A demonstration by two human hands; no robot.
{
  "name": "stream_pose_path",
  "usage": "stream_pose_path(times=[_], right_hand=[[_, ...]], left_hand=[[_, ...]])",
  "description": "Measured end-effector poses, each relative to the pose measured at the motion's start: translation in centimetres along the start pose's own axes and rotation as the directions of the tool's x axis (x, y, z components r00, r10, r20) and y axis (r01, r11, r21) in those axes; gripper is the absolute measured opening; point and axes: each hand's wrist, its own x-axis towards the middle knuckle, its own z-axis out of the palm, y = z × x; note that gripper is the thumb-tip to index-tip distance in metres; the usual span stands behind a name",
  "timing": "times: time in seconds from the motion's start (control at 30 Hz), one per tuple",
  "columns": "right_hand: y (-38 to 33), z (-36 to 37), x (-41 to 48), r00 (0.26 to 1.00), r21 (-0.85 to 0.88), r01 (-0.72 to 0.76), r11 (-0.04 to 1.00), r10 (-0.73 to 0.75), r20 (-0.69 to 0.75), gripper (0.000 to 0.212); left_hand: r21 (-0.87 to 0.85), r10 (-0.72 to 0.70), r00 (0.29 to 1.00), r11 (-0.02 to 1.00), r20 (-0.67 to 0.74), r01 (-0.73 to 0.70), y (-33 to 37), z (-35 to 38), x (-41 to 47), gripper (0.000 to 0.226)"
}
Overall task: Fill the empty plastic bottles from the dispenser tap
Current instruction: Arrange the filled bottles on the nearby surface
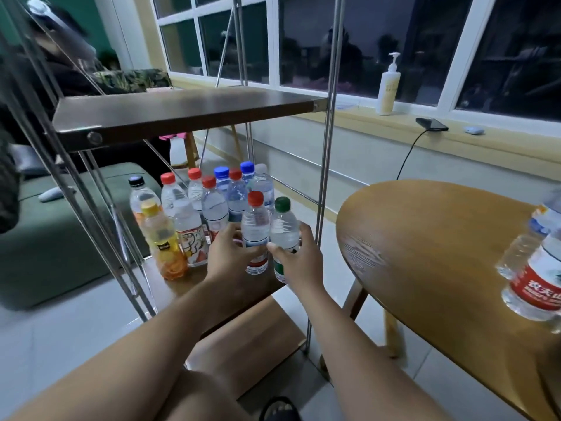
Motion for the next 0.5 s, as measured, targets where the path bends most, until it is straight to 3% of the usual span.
stream_pose_path(times=[0.2,0.33,0.5], right_hand=[[1.3,1.3,4.1,0.998,-0.037,-0.068,0.997,0.068,0.007,0.064],[1.9,1.8,5.7,0.997,-0.161,-0.077,0.984,0.076,-0.014,0.069],[3.3,2.8,5.0,0.993,-0.330,-0.120,0.936,0.117,-0.028,0.051]], left_hand=[[-0.034,-0.061,0.997,0.998,-0.056,0.059,-1.0,0.9,1.7,0.058],[-0.031,-0.077,0.994,0.997,-0.082,0.075,-1.1,1.2,2.7,0.066],[-0.031,-0.082,0.988,0.996,-0.132,0.079,-0.6,1.3,3.0,0.064]])
